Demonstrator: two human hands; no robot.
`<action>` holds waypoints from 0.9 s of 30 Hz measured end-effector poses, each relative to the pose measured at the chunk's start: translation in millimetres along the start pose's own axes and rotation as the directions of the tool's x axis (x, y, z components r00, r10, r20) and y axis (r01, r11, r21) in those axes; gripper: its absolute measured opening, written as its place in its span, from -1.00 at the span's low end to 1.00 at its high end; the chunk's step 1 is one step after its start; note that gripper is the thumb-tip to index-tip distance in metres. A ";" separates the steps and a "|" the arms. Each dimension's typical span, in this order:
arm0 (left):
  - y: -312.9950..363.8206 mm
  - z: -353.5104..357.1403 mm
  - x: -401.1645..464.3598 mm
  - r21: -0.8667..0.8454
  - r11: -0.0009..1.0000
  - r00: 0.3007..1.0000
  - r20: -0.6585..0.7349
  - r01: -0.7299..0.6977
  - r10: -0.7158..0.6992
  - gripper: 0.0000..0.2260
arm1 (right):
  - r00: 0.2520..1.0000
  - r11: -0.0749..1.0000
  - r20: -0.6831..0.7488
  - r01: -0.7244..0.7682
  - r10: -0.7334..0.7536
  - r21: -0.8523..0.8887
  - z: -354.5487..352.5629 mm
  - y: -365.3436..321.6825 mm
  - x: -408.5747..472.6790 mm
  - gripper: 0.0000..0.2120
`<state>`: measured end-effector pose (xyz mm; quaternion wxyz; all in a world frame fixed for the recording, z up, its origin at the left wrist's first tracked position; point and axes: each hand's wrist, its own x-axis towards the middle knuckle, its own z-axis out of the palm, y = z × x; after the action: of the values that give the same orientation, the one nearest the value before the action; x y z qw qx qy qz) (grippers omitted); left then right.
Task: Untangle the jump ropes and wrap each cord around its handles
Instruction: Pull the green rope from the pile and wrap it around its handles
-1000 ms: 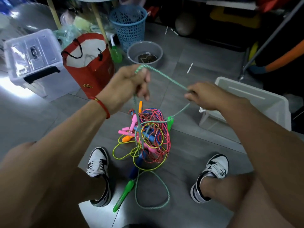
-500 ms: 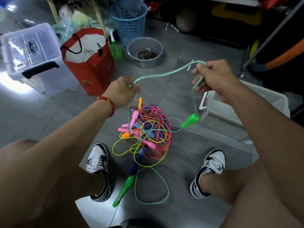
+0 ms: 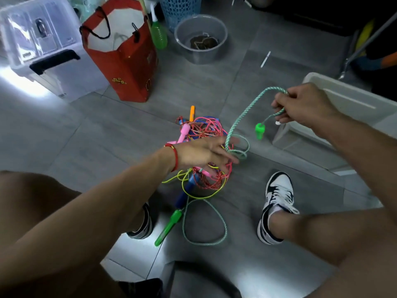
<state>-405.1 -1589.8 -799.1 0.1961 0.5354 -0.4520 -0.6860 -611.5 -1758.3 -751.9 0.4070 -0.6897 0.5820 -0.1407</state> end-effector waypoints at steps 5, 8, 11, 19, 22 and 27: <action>-80.5 -12.6 6.7 0.252 0.864 0.877 -0.335 0.437 -0.345 -0.81 | 0.957 0.863 0.272 0.218 -0.099 -0.456 33.0 32.6 -19.2 -0.75; -92.4 -14.8 6.5 0.140 0.872 0.843 -0.364 0.470 -0.396 -0.84 | 0.869 0.756 0.477 0.399 -0.131 -0.519 51.2 38.8 -30.1 -0.70; -61.0 5.8 8.4 -0.211 0.868 0.860 -0.162 0.450 -0.485 -0.68 | 0.781 0.754 0.590 0.510 -0.205 -0.413 66.6 29.9 -45.5 -0.65; -42.8 44.1 10.4 -0.678 0.660 0.859 -0.084 0.323 -0.506 -0.78 | 0.516 0.798 0.845 0.565 -0.143 -0.209 79.9 31.4 -137.8 -0.70; -25.0 48.7 -3.4 -0.680 0.712 0.867 -0.237 0.175 -0.438 -0.72 | 0.484 0.824 0.875 0.506 -0.027 -0.255 74.0 57.8 -157.3 -0.69; 18.1 98.1 -51.4 -0.378 0.923 0.976 -0.169 0.067 -0.140 -0.89 | 0.663 0.968 0.733 -0.251 0.154 0.024 63.4 60.8 -169.3 -0.85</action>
<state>-480.5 -1520.2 -753.6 0.2994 0.5761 -0.2645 -0.7131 -659.0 -1577.2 -788.5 0.6584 -0.5933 0.4368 0.1541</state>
